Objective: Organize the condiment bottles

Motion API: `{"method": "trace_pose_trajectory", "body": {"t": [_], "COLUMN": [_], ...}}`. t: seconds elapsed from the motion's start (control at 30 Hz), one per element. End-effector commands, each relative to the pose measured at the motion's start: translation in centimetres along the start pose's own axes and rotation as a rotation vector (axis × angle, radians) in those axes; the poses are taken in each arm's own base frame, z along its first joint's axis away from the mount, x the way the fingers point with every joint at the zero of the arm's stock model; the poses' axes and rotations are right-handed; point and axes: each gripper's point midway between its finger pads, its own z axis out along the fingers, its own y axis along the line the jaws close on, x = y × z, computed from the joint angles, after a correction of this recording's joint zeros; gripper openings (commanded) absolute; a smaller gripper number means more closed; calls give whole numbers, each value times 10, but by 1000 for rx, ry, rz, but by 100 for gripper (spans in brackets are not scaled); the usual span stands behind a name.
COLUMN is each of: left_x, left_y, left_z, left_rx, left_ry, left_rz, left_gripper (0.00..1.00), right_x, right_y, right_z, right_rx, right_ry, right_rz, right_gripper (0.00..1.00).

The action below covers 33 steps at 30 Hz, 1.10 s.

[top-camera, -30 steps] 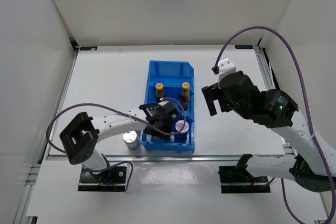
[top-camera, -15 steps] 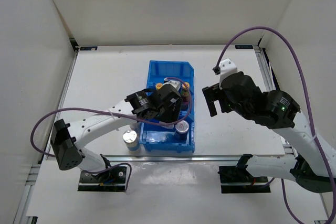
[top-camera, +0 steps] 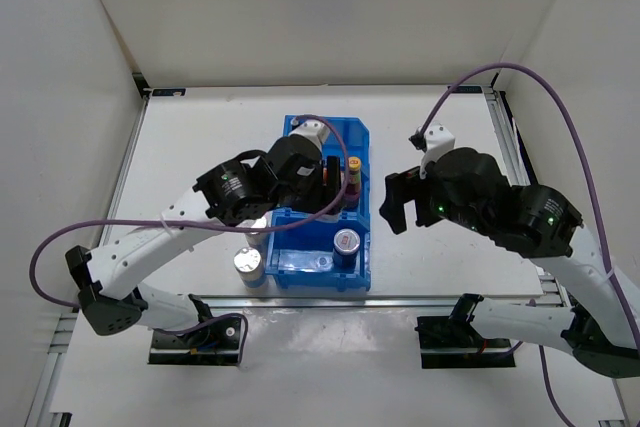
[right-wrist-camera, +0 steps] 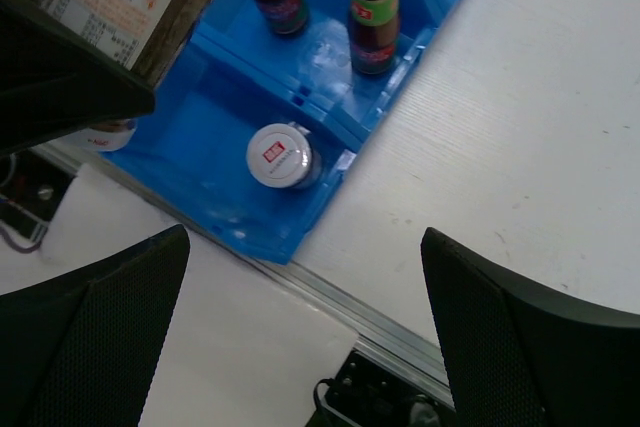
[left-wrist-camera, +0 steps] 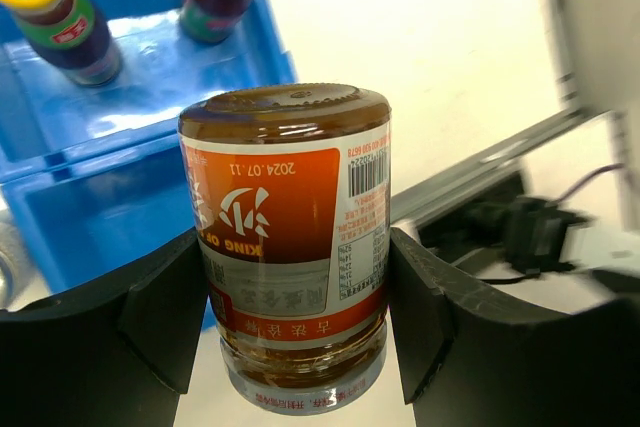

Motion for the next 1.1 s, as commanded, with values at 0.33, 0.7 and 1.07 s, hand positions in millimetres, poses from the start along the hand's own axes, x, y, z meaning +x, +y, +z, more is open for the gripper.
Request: {"method": "trace_pose_trajectory", "body": {"t": [0.33, 0.7, 1.07], "left_x": [-103, -115, -125], "left_y": [-40, -56, -65], "left_z": [-13, 24, 15], "left_rx": [134, 194, 222], "left_ry": [-174, -46, -30], "left_rz": [-631, -1005, -1202], "left_gripper": [11, 11, 11], "right_x": [-54, -37, -53], "right_y": [44, 36, 19], "right_z": [-8, 22, 41], "right_rx": [-219, -163, -41], "right_ry": [-231, -244, -333], "right_rz": [321, 336, 346], "right_gripper": [91, 90, 90]}}
